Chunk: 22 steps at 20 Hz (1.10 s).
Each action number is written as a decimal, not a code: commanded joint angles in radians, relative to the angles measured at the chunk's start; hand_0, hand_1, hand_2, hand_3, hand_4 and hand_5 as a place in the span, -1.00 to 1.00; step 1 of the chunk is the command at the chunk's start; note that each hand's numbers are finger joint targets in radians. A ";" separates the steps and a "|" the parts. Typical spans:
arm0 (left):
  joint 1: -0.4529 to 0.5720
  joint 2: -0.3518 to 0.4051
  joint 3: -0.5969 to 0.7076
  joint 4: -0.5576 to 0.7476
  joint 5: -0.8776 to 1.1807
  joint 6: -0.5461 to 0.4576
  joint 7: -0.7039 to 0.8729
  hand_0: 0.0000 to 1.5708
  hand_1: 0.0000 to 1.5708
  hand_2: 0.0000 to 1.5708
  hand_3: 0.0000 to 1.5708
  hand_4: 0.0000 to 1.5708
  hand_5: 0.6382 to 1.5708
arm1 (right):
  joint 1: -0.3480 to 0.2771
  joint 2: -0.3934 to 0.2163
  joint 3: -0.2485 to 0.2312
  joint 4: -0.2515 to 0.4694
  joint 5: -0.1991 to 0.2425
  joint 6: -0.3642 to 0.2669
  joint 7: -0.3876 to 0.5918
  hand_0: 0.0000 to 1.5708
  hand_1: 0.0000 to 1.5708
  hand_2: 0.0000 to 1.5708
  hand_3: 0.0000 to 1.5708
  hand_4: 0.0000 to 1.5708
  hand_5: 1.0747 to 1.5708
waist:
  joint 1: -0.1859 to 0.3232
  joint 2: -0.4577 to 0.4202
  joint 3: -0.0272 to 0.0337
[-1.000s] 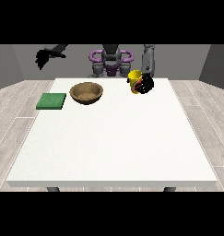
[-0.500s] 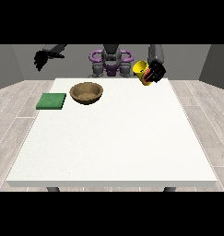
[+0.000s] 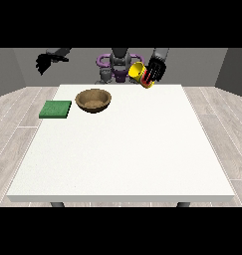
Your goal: Pick the cup and pour the ball into the bowl, then pick the bowl and place it on the pad
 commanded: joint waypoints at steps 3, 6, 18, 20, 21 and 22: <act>-0.107 -0.048 -0.172 0.043 -0.273 0.001 0.215 0.98 0.98 1.00 1.00 1.00 0.21 | -0.004 -0.004 0.004 0.038 0.009 0.013 -0.011 -1.00 -1.00 -1.00 -1.00 -1.00 1.00 | -0.021 -0.027 0.0011; -0.130 -0.063 -0.254 0.062 -0.385 -0.037 0.257 0.96 0.96 1.00 1.00 0.89 0.49 | -0.038 -0.030 -0.009 0.049 -0.018 0.032 0.031 -1.00 -1.00 -1.00 -1.00 -1.00 1.00 | -0.012 -0.039 0.0002; -0.276 -0.189 -0.610 0.160 -0.805 -0.334 0.377 0.94 0.94 1.00 1.00 0.91 0.27 | -0.081 -0.061 -0.035 0.142 -0.015 0.054 -0.031 -1.00 -1.00 -1.00 -1.00 -1.00 1.00 | -0.011 0.003 0.0008; -0.281 -0.216 -0.631 0.141 -0.828 -0.381 0.351 0.88 0.88 1.00 1.00 0.88 0.28 | -0.063 -0.075 -0.044 0.163 -0.015 0.077 -0.060 -1.00 -1.00 -1.00 -1.00 -1.00 1.00 | 0.010 -0.018 0.0004; -0.283 -0.236 -0.640 0.174 -0.849 -0.422 0.379 0.87 0.87 1.00 1.00 0.89 0.24 | -0.078 -0.054 -0.022 0.131 -0.014 0.066 -0.029 -1.00 -1.00 -1.00 -1.00 -1.00 1.00 | -0.028 -0.018 -0.0004; -0.254 -0.235 -0.652 0.180 -0.855 -0.435 0.352 0.86 0.86 1.00 1.00 0.92 0.16 | -0.051 -0.037 -0.002 0.113 -0.001 0.061 -0.013 -1.00 -1.00 -1.00 -1.00 -1.00 1.00 | -0.042 -0.047 -0.0009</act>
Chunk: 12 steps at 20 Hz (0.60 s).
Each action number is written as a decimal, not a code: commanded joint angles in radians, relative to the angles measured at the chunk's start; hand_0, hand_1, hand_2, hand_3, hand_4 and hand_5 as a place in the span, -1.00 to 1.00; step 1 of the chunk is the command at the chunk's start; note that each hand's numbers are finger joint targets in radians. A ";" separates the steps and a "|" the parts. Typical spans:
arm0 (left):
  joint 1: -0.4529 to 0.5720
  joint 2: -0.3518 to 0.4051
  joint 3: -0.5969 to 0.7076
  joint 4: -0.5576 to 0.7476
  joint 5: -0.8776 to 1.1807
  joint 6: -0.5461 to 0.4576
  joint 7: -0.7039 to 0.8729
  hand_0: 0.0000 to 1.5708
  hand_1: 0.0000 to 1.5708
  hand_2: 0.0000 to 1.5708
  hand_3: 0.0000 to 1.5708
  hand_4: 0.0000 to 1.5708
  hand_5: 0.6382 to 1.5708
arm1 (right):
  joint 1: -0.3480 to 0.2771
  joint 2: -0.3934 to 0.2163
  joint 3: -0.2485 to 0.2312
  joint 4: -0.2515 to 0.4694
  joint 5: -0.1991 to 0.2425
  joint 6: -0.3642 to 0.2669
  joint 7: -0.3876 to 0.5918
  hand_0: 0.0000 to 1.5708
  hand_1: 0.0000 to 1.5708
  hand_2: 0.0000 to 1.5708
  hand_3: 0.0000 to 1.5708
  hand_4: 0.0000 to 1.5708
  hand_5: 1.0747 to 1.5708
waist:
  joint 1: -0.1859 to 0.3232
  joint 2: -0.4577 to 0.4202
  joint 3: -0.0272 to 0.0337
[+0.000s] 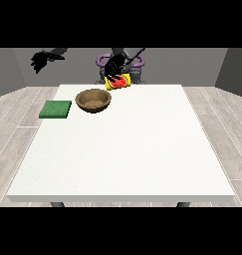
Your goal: Pick the cup and pour the ball into the bowl, then pick the bowl and place it on the pad
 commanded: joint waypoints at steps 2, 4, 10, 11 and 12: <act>-0.026 -0.039 -0.067 -0.018 -0.102 -0.105 -0.035 0.84 0.84 1.00 1.00 0.95 0.07 | 0.019 -0.025 -0.028 0.044 0.004 0.003 -0.045 -1.00 -1.00 -1.00 -1.00 -1.00 1.00 | 0.039 -0.011 -0.0004; 0.011 -0.027 -0.040 -0.021 -0.118 -0.084 -0.035 0.84 0.84 1.00 1.00 0.95 0.05 | -0.013 -0.009 -0.010 0.005 -0.008 -0.018 0.033 -1.00 -1.00 -1.00 -1.00 -1.00 1.00 | 0.034 -0.007 -0.0014; 0.060 0.018 0.284 -0.139 0.178 0.075 -0.002 0.91 0.91 1.00 1.00 1.00 -0.03 | 0.075 0.016 -0.012 0.009 -0.018 -0.009 0.036 -1.00 -1.00 -1.00 -1.00 -1.00 0.99 | 0.066 -0.053 -0.0096; 0.069 0.034 0.354 -0.157 0.236 0.113 0.020 0.66 0.66 1.00 1.00 1.00 -0.08 | 0.087 -0.001 -0.027 0.015 -0.025 0.000 0.026 -1.00 -1.00 -1.00 -1.00 -1.00 0.99 | 0.075 -0.043 -0.0111; 0.126 0.025 0.396 -0.176 0.290 0.158 0.019 0.66 0.66 1.00 1.00 1.00 0.18 | 0.099 -0.018 -0.034 0.013 -0.027 0.012 0.023 -1.00 -1.00 -1.00 -1.00 -1.00 0.99 | 0.092 -0.039 -0.0124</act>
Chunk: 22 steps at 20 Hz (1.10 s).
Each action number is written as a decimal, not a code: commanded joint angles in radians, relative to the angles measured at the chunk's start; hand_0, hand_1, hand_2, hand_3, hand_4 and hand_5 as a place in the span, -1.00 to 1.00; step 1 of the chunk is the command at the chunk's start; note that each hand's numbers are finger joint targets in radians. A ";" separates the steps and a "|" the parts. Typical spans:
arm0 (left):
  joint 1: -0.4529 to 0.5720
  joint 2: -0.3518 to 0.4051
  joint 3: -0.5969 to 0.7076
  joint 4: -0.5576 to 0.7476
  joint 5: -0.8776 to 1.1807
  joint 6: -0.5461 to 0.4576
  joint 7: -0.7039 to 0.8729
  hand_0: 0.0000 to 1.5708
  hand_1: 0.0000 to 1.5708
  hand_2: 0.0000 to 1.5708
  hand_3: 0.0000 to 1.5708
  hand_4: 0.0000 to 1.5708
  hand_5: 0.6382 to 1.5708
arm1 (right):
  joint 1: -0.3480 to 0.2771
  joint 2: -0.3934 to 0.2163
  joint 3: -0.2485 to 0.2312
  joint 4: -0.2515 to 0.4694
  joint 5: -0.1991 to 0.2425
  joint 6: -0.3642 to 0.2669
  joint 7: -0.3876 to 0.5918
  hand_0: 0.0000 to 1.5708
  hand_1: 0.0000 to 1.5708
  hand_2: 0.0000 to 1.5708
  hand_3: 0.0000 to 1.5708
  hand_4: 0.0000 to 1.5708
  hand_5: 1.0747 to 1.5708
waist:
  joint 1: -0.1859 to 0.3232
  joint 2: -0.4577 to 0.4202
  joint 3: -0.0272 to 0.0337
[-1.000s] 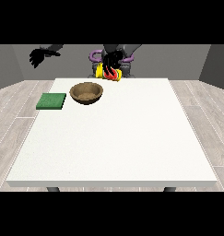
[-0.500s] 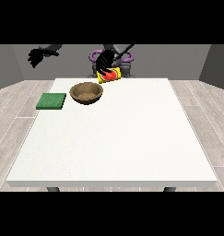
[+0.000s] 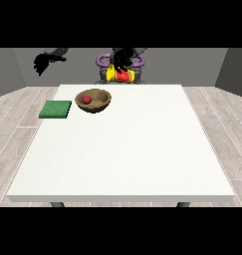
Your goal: Pick the cup and pour the ball into the bowl, then pick the bowl and place it on the pad
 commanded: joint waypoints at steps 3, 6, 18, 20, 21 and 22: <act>0.149 0.002 0.324 -0.139 0.345 0.228 -0.015 0.50 0.50 0.84 0.62 0.86 0.14 | 0.041 0.011 -0.020 -0.008 -0.010 -0.032 0.012 -1.00 -1.00 -1.00 -1.00 -0.87 0.98 | 0.077 0.001 -0.0073; 0.247 -0.077 0.448 -0.222 0.570 0.314 -0.055 -0.29 -0.29 -1.00 -1.00 0.13 0.85 | 0.022 0.028 -0.004 -0.027 -0.004 -0.034 0.004 -1.00 -1.00 -1.00 -1.00 -0.54 0.99 | 0.075 0.070 -0.0193; 0.521 -0.080 0.538 -0.499 1.278 0.069 -0.585 -1.00 -1.00 -1.00 -1.00 -1.00 0.99 | -0.072 0.244 0.060 -0.088 0.074 -0.312 -0.004 -1.00 -1.00 -1.00 -1.00 -0.62 1.00 | 0.156 0.206 0.0025; 0.588 -0.031 0.572 -0.471 1.313 -0.004 -0.672 -1.00 -1.00 -1.00 -1.00 -1.00 0.98 | -0.047 0.295 0.096 -0.115 0.091 -0.341 0.011 -1.00 -1.00 -1.00 -1.00 -0.59 1.00 | 0.148 0.200 0.0032; 0.628 -0.075 0.523 -0.497 1.285 0.010 -0.663 -1.00 -1.00 -1.00 -1.00 -1.00 0.98 | -0.056 0.294 0.080 -0.058 0.098 -0.357 -0.030 -1.00 -1.00 -1.00 -1.00 -0.60 0.99 | 0.187 0.188 0.0048; 0.582 -0.048 0.564 -0.495 1.306 -0.012 -0.600 -1.00 -1.00 -1.00 -1.00 -1.00 0.98 | -0.059 0.298 0.109 -0.058 0.112 -0.365 0.009 -1.00 -1.00 -1.00 -1.00 -0.59 0.99 | 0.139 0.156 0.0051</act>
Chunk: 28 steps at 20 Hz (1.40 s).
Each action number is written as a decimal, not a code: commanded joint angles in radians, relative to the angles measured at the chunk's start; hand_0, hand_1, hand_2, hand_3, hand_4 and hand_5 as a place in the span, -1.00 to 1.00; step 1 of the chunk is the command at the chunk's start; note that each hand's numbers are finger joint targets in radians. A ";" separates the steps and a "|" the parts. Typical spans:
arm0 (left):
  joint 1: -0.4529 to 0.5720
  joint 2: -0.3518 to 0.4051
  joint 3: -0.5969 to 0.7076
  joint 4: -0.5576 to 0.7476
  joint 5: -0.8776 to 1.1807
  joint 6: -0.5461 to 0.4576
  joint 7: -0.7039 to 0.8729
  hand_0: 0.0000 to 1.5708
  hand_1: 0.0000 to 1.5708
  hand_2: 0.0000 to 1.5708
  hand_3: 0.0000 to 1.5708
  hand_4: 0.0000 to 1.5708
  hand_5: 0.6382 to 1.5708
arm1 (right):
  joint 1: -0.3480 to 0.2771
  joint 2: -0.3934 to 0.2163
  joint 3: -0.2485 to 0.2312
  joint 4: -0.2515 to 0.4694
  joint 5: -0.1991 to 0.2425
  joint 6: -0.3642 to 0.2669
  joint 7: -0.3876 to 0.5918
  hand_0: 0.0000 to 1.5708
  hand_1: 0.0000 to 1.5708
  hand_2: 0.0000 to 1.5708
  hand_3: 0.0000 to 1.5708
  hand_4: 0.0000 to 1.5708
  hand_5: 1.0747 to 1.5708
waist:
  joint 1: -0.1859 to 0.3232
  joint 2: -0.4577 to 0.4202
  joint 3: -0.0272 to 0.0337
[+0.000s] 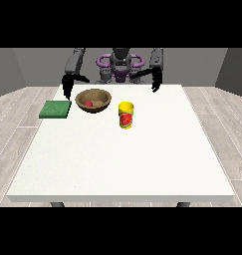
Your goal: Pick the cup and pour the ball into the bowl, then pick the bowl and place it on the pad
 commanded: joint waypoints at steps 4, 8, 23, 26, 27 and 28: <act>0.045 0.047 0.029 -0.079 0.075 -0.134 -0.062 -1.00 -1.00 -1.00 -1.00 -1.00 0.98 | -0.112 -0.021 -0.055 0.198 -0.011 -0.051 -0.112 -1.00 -1.00 -1.00 -1.00 -0.64 0.99 | 0.048 0.048 0.0048; 0.047 0.097 0.097 -0.060 0.105 -0.170 -0.051 -1.00 -1.00 -1.00 -1.00 -1.00 0.99 | -0.159 -0.013 -0.018 0.253 -0.011 -0.062 -0.083 -1.00 -1.00 -1.00 -1.00 -0.69 0.98 | 0.007 0.028 0.0046; 0.048 0.114 0.092 -0.174 0.105 -0.214 -0.060 -1.00 -1.00 -1.00 -1.00 -1.00 1.00 | -0.175 -0.003 -0.073 0.531 -0.021 -0.188 -0.158 0.00 0.00 -0.50 -1.00 -0.44 0.85 | 0.058 0.116 0.0046; 0.020 0.127 0.089 -0.198 0.106 -0.226 -0.052 -1.00 -1.00 -1.00 -1.00 -0.40 0.99 | -0.091 -0.051 0.015 0.532 0.139 -0.336 -0.198 1.00 1.00 1.00 0.38 0.08 0.73 | 0.101 0.142 0.0019; 0.022 0.106 0.076 -0.199 0.107 -0.225 -0.061 -1.00 -1.00 -1.00 -1.00 -0.34 0.97 | -0.094 -0.092 0.026 0.523 0.170 -0.369 -0.185 1.00 1.00 1.00 0.92 0.14 0.82 | 0.109 0.154 0.0002; 0.020 0.098 0.070 -0.196 0.112 -0.232 -0.050 -1.00 -1.00 -1.00 -1.00 -0.28 0.95 | -0.095 -0.077 0.040 0.506 0.193 -0.429 -0.184 1.00 1.00 1.00 1.00 0.17 0.86 | 0.124 0.143 -0.0006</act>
